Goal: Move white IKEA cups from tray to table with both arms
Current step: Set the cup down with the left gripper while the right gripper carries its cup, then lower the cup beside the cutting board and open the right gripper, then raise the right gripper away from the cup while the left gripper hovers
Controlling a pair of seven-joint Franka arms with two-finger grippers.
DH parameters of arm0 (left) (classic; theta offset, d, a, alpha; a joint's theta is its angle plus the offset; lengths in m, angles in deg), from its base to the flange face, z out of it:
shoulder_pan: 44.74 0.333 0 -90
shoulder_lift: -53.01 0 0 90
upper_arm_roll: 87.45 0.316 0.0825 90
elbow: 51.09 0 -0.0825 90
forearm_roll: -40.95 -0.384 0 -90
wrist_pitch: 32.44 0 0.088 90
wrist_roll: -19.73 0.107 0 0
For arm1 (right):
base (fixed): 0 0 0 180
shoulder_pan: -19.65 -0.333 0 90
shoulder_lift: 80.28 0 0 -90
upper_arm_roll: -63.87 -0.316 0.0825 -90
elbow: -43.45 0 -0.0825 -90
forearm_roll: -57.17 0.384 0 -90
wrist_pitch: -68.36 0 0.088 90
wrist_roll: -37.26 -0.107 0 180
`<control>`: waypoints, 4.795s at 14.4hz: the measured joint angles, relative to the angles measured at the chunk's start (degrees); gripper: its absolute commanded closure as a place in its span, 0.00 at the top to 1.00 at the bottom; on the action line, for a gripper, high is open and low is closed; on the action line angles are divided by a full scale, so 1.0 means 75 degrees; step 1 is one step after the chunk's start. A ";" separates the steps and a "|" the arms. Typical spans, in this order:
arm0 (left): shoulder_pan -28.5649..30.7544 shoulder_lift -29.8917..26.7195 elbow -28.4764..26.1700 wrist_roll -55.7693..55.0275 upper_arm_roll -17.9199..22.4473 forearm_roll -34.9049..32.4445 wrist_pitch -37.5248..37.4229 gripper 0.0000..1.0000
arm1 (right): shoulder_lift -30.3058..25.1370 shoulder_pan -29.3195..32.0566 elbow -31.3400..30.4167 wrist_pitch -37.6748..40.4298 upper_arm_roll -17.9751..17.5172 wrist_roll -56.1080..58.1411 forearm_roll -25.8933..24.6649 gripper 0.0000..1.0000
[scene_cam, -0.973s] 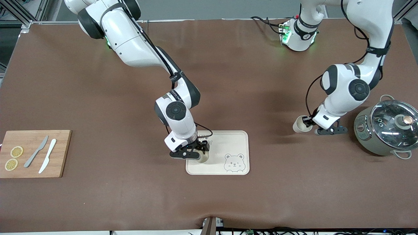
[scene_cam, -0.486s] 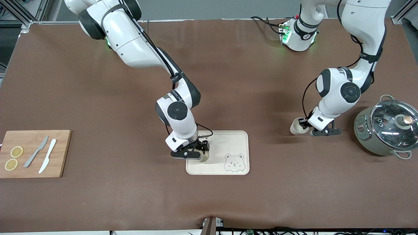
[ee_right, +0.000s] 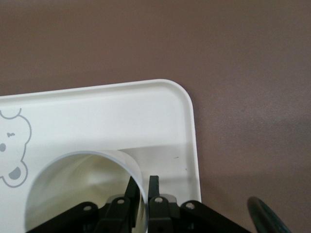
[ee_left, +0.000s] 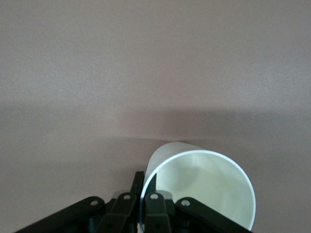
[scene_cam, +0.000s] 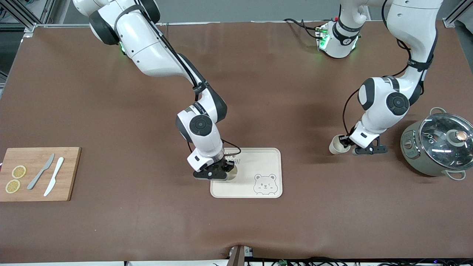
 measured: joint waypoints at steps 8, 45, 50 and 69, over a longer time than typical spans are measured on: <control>0.0004 0.0245 -0.0006 -0.0013 0.0000 0.0000 0.0465 0.00 | -0.0469 0.0454 0.0387 0.1050 0.0086 0.0247 0.0010 0.00; 0.1882 -0.0744 0.4971 -0.0098 0.0100 -0.1060 -0.6172 1.00 | -0.2858 0.4242 -0.4598 -0.1685 -0.0005 0.8578 0.1803 1.00; 0.1973 -0.0394 0.5067 0.0031 0.0073 -0.1056 -0.6172 1.00 | -0.3026 0.4555 -0.2149 0.2319 0.0098 0.8204 0.1815 1.00; 0.2463 -0.0076 0.5773 0.0715 0.0075 -0.0925 -0.6020 1.00 | -0.5166 0.4911 -0.0304 0.6669 0.0394 0.6419 0.0640 1.00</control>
